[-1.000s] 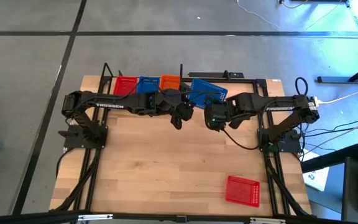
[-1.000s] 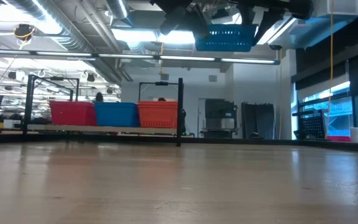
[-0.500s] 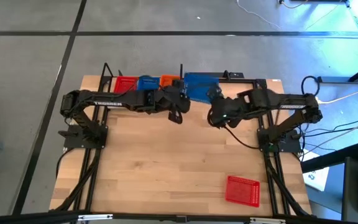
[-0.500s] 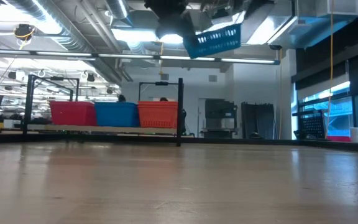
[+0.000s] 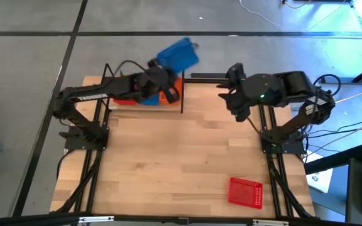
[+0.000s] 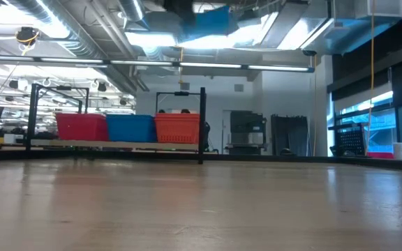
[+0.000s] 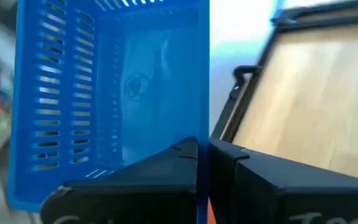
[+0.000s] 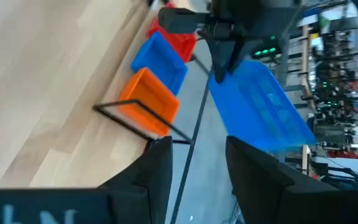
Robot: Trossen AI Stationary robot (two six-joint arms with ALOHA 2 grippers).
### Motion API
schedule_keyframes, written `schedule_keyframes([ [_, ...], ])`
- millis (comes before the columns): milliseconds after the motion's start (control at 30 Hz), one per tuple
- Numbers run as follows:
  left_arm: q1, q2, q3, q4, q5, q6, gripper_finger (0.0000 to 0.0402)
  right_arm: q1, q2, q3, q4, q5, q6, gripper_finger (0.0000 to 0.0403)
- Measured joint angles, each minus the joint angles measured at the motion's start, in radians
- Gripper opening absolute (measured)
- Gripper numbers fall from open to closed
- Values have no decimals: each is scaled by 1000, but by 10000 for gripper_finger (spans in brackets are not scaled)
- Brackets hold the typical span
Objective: Stack baskets on shelf by color
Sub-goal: Stack the blue bin on the blue bins on the shelf
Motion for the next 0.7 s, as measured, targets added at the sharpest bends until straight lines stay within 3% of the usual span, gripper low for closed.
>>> schedule_keyframes([
  [200,31,-39,129,-422,-31,-596,0,0,0,77,-4,0,6,152],
  [367,77,-38,167,-728,96,-1081,0,0,1,90,-3,0,6,152],
  [633,157,-29,71,-736,310,-1278,0,0,1,91,-3,0,32,152],
  [700,175,-28,43,-739,325,-1297,0,0,1,91,-3,0,32,152],
])
